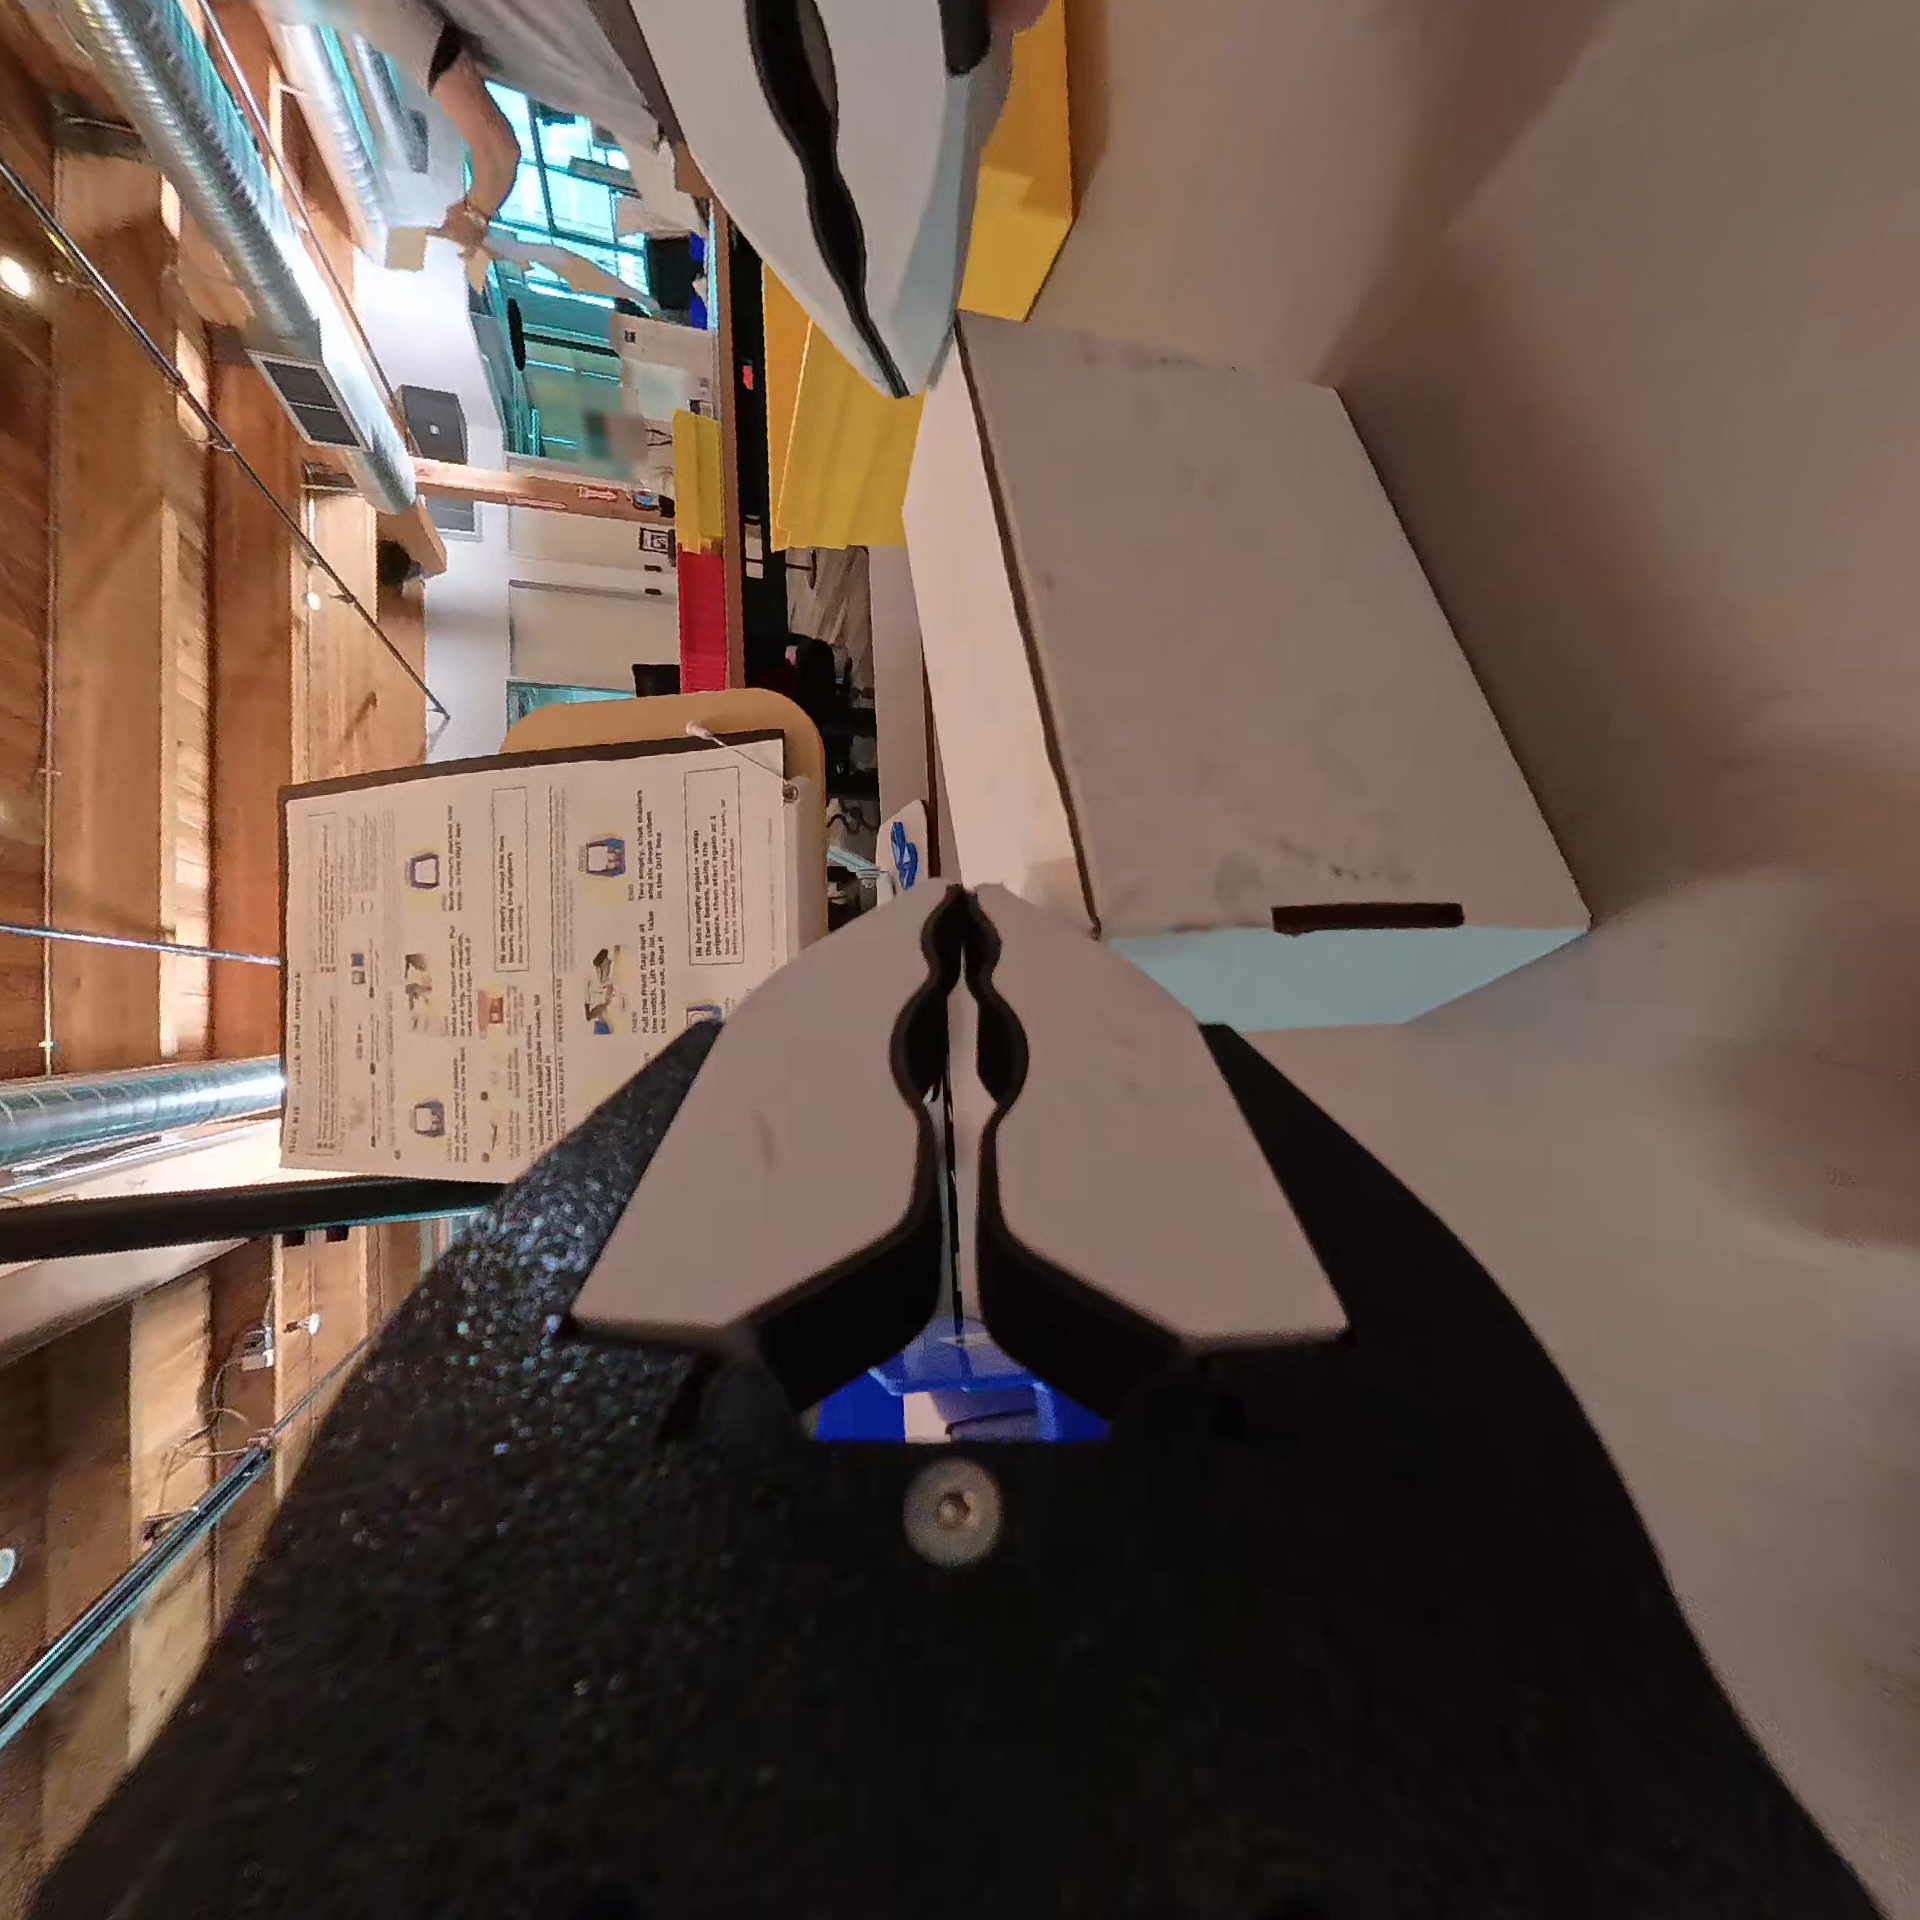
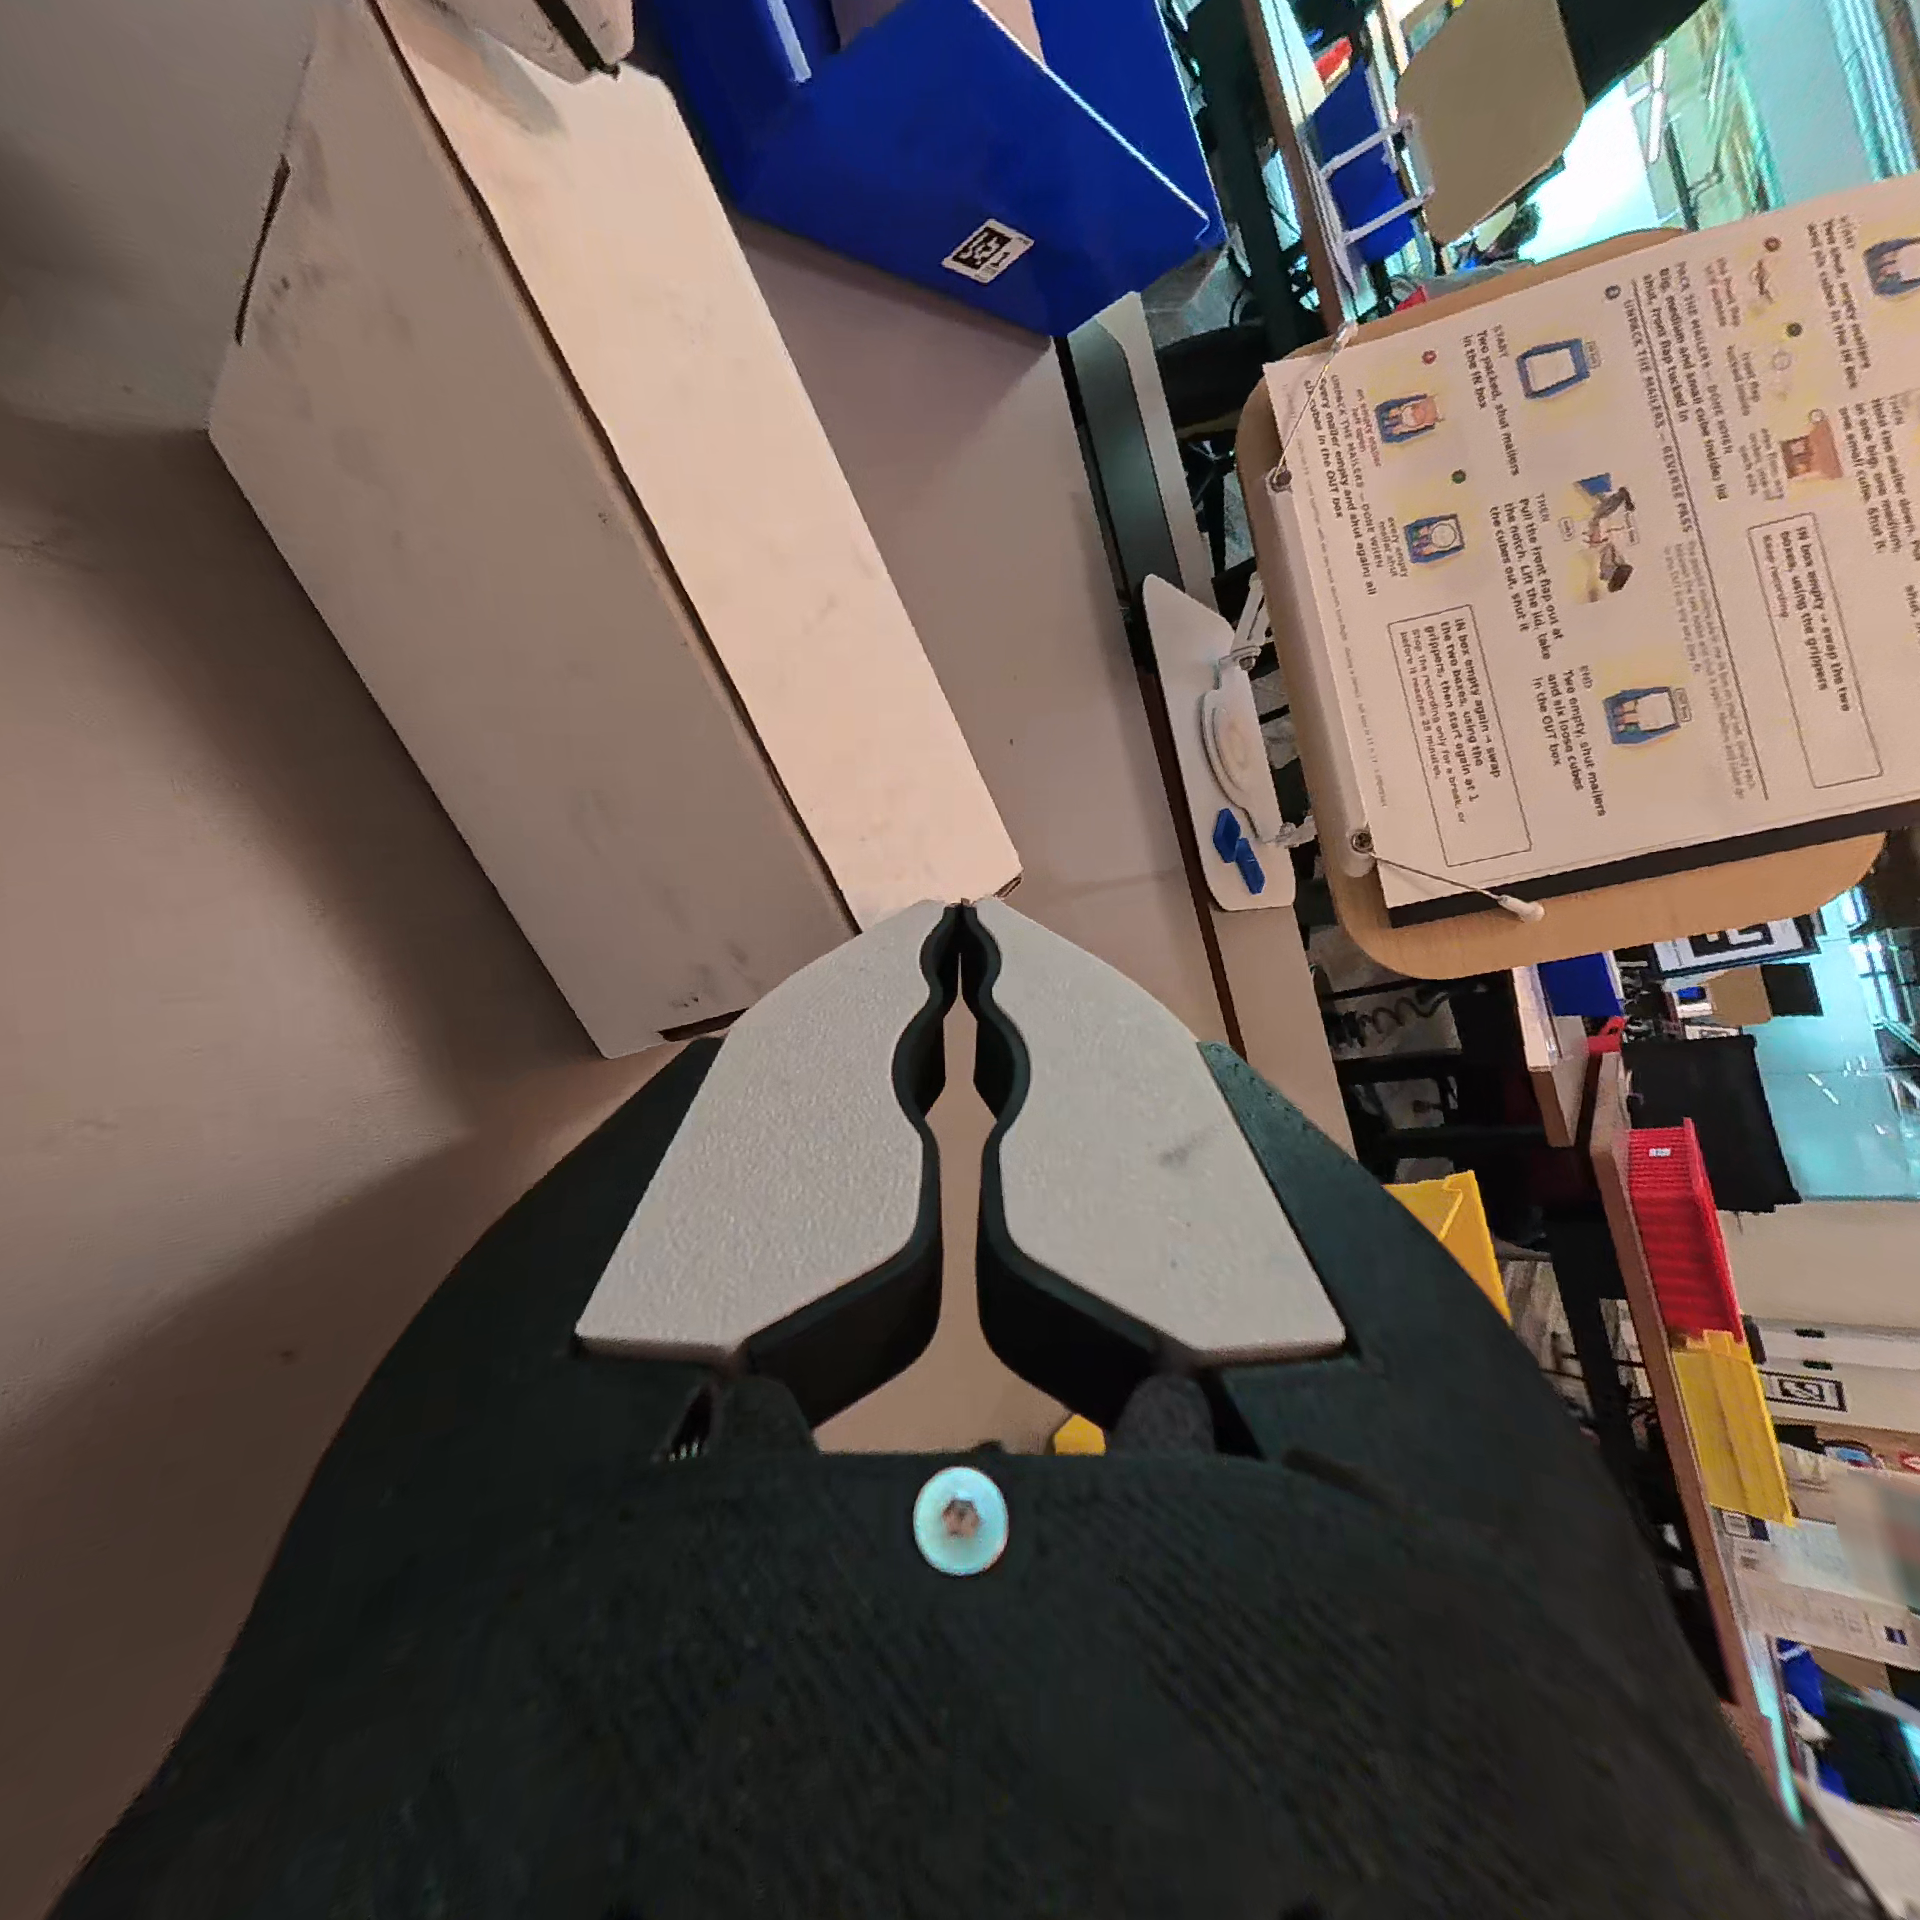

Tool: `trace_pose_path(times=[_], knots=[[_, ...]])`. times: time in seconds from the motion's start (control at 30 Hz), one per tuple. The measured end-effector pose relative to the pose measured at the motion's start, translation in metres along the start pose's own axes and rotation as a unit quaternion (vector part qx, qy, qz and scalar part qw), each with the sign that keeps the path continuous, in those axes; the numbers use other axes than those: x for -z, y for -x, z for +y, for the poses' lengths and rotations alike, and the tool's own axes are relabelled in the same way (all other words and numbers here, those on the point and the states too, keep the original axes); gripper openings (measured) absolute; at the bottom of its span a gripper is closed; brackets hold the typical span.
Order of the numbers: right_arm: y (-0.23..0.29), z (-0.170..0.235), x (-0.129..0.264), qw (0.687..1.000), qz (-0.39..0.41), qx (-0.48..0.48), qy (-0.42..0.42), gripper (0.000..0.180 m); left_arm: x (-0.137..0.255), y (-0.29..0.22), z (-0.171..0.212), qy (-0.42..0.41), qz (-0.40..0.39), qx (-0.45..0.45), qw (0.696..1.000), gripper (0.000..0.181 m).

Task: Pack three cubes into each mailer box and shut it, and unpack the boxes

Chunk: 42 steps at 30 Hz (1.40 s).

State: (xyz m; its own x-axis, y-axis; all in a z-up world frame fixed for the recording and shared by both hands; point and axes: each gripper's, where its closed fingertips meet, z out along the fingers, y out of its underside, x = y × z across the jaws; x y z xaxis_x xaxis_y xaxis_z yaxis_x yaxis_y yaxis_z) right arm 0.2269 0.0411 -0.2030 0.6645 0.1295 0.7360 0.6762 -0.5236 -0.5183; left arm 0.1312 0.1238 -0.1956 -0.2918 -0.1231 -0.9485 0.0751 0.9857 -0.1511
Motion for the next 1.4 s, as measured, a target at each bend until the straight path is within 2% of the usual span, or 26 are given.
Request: trace_pose_path(times=[0.07, 0.17, 0.2, 0.27, 0.37, 0.43, 0.47, 0.5, 0.6, 0.77, 0.93, 1.07, 1.1, 1.13, 1.17, 1.4], knots=[[0.0, 0.0, 0.0, 1.0, -0.006, -0.015, -0.006, 0.0, 0.0, 0.0, 0.001, -0.005, -0.005, 0.043, 0.999, 0.0], [0.001, 0.0, 0.003, 0.998, -0.041, -0.041, -0.017, 0.0, 0.004, 0.001, 0.006, -0.02, -0.015, 0.158, 0.987, 0.0], [0.003, -0.001, 0.006, 0.997, -0.063, -0.05, -0.016, 0.004, 0.007, 0.008, 0.013, -0.015, -0.039, 0.211, 0.977, 0.001], [0.001, -0.016, 0.016, 0.99, -0.104, -0.084, -0.038, 0.041, 0.016, 0.025, 0.025, -0.039, -0.085, 0.347, 0.933, 0.011], [0.014, -0.047, 0.028, 0.965, -0.231, -0.114, -0.048, 0.09, 0.025, 0.038, 0.038, -0.082, -0.068, 0.527, 0.843, 0.039], [0.013, -0.055, 0.021, 0.965, -0.253, -0.057, -0.019, 0.092, 0.026, 0.041, 0.037, -0.1, -0.035, 0.575, 0.811, 0.06], [0.012, -0.055, 0.014, 0.967, -0.255, -0.019, 0.003, 0.104, 0.026, 0.041, 0.035, -0.105, -0.017, 0.584, 0.804, 0.064], [0.013, -0.056, 0.006, 0.965, -0.26, 0.018, 0.022, 0.107, 0.026, 0.04, 0.033, -0.103, -0.001, 0.589, 0.802, 0.067], [0.027, -0.057, -0.017, 0.942, -0.32, 0.075, 0.067, 0.101, 0.028, 0.034, 0.029, -0.097, 0.023, 0.592, 0.8, 0.074], [0.051, -0.056, -0.04, 0.893, -0.422, 0.088, 0.127, 0.095, 0.038, 0.021, 0.035, -0.062, 0.057, 0.58, 0.81, 0.082], [0.067, -0.048, -0.046, 0.853, -0.478, 0.121, 0.17, 0.1, 0.047, 0.028, 0.042, -0.087, 0.053, 0.613, 0.784, 0.083], [0.076, -0.04, -0.053, 0.844, -0.478, 0.149, 0.194, 0.097, 0.047, 0.025, 0.047, -0.085, 0.06, 0.621, 0.777, 0.083], [0.077, -0.039, -0.056, 0.846, -0.472, 0.154, 0.195, 0.092, 0.047, 0.023, 0.047, -0.083, 0.061, 0.619, 0.779, 0.083], [0.078, -0.037, -0.057, 0.843, -0.475, 0.16, 0.198, 0.079, 0.047, 0.023, 0.047, -0.081, 0.061, 0.616, 0.781, 0.083], [0.08, -0.036, -0.056, 0.84, -0.477, 0.164, 0.198, 0.077, 0.047, 0.022, 0.047, -0.079, 0.061, 0.614, 0.783, 0.083], [0.074, -0.027, -0.044, 0.835, -0.473, 0.189, 0.21, 0.075, 0.043, 0.012, 0.05, -0.055, 0.072, 0.608, 0.789, 0.079]])
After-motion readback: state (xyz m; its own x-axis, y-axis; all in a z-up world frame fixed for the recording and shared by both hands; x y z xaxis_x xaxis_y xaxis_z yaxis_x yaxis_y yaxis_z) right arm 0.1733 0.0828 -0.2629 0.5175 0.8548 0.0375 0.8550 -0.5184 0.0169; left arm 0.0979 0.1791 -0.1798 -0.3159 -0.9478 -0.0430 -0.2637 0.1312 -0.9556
